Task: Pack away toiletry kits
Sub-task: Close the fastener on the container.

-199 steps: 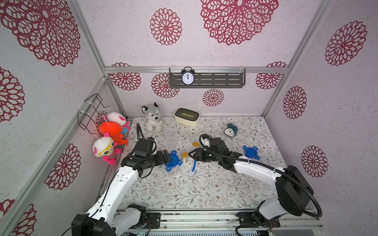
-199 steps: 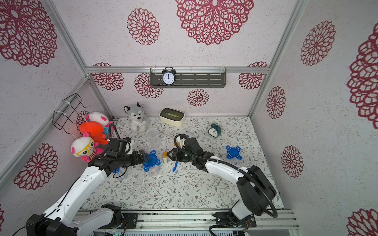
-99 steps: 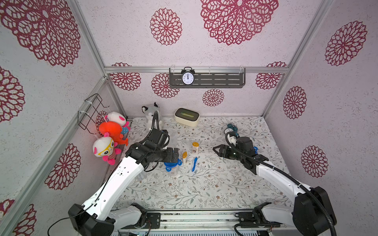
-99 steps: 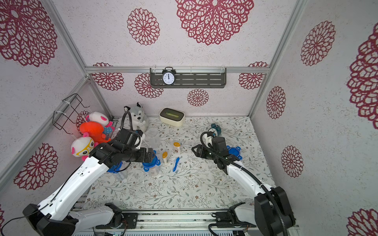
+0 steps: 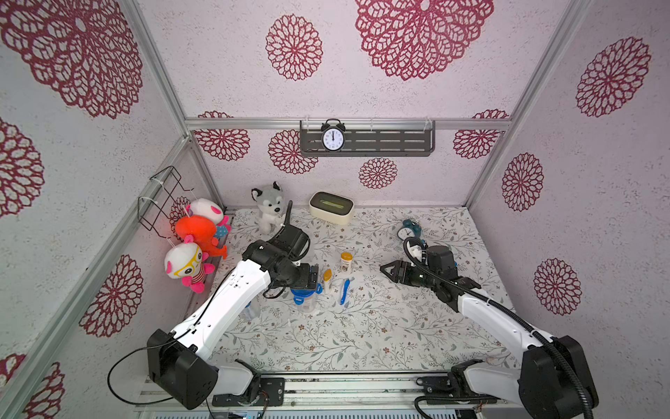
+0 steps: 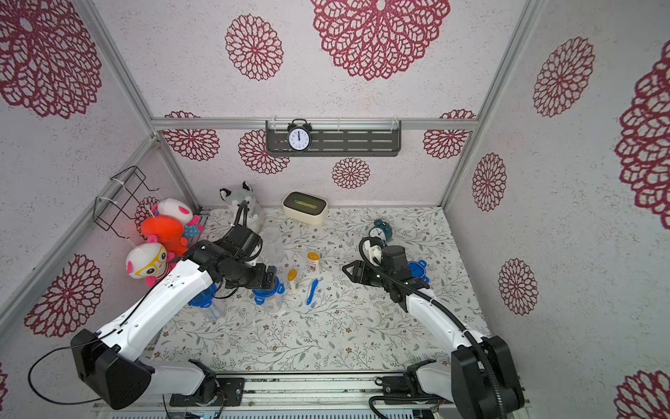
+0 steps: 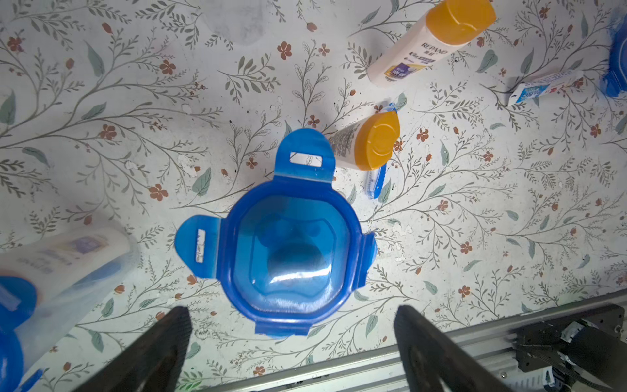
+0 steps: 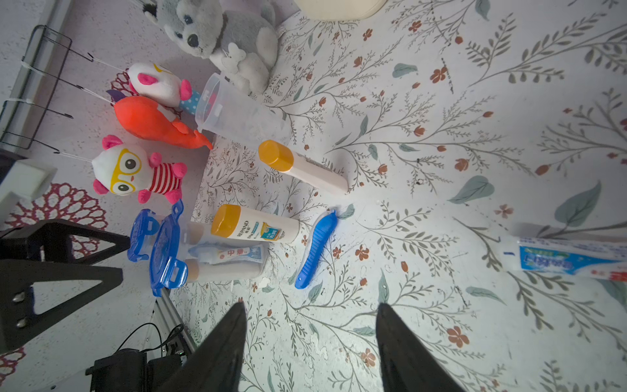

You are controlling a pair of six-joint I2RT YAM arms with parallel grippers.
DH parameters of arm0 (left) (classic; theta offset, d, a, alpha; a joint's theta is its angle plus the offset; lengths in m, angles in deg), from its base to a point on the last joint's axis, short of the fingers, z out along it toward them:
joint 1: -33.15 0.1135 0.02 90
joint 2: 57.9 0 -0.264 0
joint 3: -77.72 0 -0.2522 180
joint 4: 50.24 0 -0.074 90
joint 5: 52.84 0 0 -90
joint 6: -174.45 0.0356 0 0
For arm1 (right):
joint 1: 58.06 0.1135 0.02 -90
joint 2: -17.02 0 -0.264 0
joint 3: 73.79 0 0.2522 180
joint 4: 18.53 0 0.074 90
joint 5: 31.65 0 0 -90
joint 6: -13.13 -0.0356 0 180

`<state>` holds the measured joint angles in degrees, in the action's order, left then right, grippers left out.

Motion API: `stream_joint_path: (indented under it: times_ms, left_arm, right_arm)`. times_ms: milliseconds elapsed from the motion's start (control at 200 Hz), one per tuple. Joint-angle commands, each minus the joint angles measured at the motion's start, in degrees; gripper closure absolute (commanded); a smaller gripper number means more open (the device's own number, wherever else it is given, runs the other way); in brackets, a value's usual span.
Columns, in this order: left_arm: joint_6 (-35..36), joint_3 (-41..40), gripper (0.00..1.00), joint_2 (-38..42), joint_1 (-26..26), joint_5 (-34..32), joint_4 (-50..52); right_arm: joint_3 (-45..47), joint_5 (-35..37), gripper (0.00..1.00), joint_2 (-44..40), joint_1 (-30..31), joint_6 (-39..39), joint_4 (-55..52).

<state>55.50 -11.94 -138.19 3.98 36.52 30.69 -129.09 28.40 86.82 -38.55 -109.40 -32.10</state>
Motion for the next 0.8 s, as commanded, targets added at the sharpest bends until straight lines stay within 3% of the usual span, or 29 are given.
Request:
stream_joint_path:
  times_ms: [0,285,796]
  left_arm:
    - [-0.84,0.86,0.02,-1.74,-0.45,-1.07,0.29]
    - [-1.26,1.55,0.02,-3.74,-1.06,-1.36,-0.16]
    - [-1.89,1.31,0.02,-7.18,-1.95,-3.85,0.15]
  right_arm:
    - [-0.06,-2.06,0.38,-1.8,-0.61,0.82,2.31]
    - [1.79,-14.18,0.38,-0.13,-2.09,-6.04,10.74]
    - [2.92,-15.87,0.37,-0.67,-3.42,-6.98,12.24]
